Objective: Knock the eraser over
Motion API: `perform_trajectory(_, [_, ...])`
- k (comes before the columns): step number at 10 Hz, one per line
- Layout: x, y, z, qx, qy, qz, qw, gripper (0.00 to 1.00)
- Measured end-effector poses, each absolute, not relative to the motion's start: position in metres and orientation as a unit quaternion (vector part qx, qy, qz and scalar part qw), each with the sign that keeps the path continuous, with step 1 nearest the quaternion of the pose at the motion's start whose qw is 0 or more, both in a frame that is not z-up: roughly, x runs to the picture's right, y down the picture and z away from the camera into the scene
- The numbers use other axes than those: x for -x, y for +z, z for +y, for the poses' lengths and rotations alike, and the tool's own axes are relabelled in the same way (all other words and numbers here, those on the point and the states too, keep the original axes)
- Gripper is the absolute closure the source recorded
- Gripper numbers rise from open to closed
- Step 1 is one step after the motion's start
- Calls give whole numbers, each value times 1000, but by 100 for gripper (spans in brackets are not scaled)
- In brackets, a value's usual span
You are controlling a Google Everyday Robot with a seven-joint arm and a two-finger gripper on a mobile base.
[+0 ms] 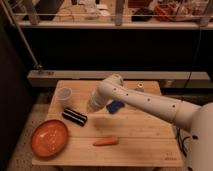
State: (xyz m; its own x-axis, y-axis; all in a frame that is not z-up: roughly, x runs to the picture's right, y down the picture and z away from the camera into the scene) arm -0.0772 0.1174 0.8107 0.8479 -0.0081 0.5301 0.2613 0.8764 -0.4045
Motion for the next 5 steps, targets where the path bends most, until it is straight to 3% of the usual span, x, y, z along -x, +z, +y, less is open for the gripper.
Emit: perform_trajectory(5, [71,821,109,236,-65,-271,931,99])
